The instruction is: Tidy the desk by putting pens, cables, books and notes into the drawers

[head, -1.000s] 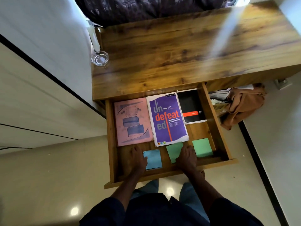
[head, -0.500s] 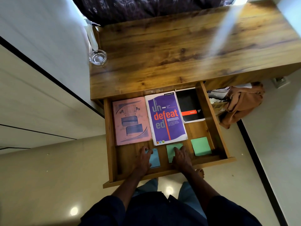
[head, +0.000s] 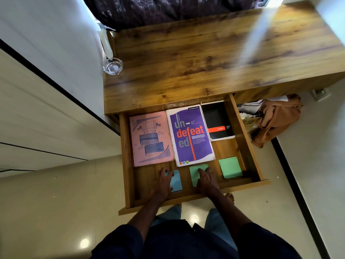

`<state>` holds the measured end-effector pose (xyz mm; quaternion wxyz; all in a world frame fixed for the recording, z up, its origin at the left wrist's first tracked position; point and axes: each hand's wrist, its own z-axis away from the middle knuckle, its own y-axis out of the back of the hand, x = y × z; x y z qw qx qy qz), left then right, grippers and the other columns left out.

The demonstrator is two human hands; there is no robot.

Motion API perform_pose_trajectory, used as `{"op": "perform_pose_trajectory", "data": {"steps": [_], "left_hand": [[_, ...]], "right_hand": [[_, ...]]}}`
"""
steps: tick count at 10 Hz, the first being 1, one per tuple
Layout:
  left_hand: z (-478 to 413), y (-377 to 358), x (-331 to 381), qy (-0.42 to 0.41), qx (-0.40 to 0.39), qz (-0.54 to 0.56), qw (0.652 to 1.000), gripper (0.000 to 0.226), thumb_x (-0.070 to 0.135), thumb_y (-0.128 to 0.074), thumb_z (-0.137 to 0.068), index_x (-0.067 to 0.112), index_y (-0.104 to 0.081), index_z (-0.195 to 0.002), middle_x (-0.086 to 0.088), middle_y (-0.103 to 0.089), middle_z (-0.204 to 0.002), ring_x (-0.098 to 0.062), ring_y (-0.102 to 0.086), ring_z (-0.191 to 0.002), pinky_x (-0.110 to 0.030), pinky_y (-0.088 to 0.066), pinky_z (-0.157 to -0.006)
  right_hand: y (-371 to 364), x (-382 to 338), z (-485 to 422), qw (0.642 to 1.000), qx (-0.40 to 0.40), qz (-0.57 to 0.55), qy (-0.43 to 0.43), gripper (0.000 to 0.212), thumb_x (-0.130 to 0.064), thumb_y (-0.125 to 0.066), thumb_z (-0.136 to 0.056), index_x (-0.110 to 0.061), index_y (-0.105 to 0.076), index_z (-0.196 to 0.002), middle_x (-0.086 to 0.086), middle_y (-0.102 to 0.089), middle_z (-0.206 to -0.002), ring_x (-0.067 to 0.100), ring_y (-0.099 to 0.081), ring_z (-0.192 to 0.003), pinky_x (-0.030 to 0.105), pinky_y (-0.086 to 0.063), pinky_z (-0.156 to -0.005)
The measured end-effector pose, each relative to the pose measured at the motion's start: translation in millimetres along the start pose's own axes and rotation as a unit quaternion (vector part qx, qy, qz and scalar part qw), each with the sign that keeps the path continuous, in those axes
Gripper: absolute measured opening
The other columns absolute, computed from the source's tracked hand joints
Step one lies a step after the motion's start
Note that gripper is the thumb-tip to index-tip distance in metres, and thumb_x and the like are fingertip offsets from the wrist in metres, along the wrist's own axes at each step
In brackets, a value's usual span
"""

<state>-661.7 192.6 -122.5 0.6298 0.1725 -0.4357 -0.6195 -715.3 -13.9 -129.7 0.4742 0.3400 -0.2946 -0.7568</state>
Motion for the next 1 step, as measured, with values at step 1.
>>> {"op": "perform_pose_trajectory", "data": {"steps": [1], "left_hand": [[2.4, 1.7, 4.8, -0.011, 0.03, 0.024, 0.999, 0.062, 0.026, -0.079, -0.086, 0.023, -0.049, -0.14, -0.003, -0.03, -0.153, -0.021, -0.037, -0.139, -0.029, -0.045, -0.108]], "right_hand": [[9.9, -3.2, 5.0, 0.997, 0.061, -0.049, -0.005, 0.058, -0.019, -0.072, -0.088, -0.009, -0.048, -0.14, 0.022, -0.049, -0.139, 0.036, -0.054, -0.123, 0.041, -0.051, -0.095]]}}
